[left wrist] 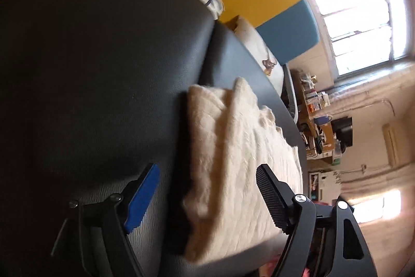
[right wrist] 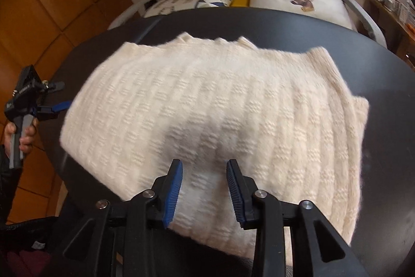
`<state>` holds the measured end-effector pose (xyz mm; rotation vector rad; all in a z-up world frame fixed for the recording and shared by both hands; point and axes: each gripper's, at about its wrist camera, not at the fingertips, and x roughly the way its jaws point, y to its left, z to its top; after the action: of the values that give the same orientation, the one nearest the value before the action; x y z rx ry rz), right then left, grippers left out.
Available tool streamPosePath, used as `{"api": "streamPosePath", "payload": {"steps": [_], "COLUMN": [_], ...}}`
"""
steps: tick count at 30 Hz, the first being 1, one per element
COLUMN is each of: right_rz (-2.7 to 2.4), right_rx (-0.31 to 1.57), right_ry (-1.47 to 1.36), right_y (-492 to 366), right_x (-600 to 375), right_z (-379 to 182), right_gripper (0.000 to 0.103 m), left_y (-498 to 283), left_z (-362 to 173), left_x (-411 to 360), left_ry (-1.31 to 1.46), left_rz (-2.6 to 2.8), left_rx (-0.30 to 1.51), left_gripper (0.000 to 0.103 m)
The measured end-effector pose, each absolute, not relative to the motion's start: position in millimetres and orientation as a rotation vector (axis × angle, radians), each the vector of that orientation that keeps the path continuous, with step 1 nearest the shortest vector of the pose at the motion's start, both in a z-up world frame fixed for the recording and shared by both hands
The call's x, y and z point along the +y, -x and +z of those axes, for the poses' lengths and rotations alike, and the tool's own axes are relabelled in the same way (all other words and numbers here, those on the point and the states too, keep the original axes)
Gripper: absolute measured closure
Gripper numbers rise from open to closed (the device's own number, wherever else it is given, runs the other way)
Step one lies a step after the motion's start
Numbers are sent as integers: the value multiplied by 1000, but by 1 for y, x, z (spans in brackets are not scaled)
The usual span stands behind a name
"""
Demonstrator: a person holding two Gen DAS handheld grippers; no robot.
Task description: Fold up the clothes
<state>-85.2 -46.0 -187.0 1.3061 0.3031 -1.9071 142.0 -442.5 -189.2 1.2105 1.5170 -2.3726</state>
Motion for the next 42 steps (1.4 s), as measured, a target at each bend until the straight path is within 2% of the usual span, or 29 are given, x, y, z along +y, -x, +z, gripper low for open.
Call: {"api": "streamPosePath", "payload": {"steps": [7, 15, 18, 23, 26, 31, 36, 37, 38, 39, 42], "right_rz": [-1946, -2043, -2112, -2151, -2141, -2228, -2176, -2145, -2110, -2072, -2047], "right_rx": [252, 198, 197, 99, 126, 393, 278, 230, 186, 145, 248], "right_ry": [-1327, -1329, -1341, -1364, -1398, -1336, -1460, -1466, -1463, -1457, -1426], "right_y": [96, 112, 120, 129, 130, 114, 131, 134, 137, 138, 129], "right_x": [-31, -6, 8, 35, 33, 3, 9, 12, 15, 18, 14], "right_z": [-188, -183, -186, -195, -204, -211, -210, -210, -210, -212, -212], "right_gripper": [68, 66, 60, 34, 32, 29, 27, 22, 10, 7, 6], "left_y": [-101, -80, -74, -70, -71, -70, -68, -67, -66, -64, -62], "left_z": [-204, -206, -206, -206, -206, -210, -210, -210, -210, -210, -209], "left_x": [-439, -415, -408, -401, -399, -402, -403, -403, -402, -402, -401], "left_ry": [-1302, -1399, -1417, -1416, -1428, -1440, -1431, -1426, -1421, -1418, -1409], "left_rz": [-2386, -2415, -2418, -2415, -2423, -2392, -2363, -2361, -2359, -2359, -2352], "left_rx": [1580, 1464, 1422, 1360, 1312, 1362, 1389, 1390, 1393, 1398, 1407], "left_gripper": [25, 25, 24, 23, 22, 16, 12, 12, 10, 8, 8]}}
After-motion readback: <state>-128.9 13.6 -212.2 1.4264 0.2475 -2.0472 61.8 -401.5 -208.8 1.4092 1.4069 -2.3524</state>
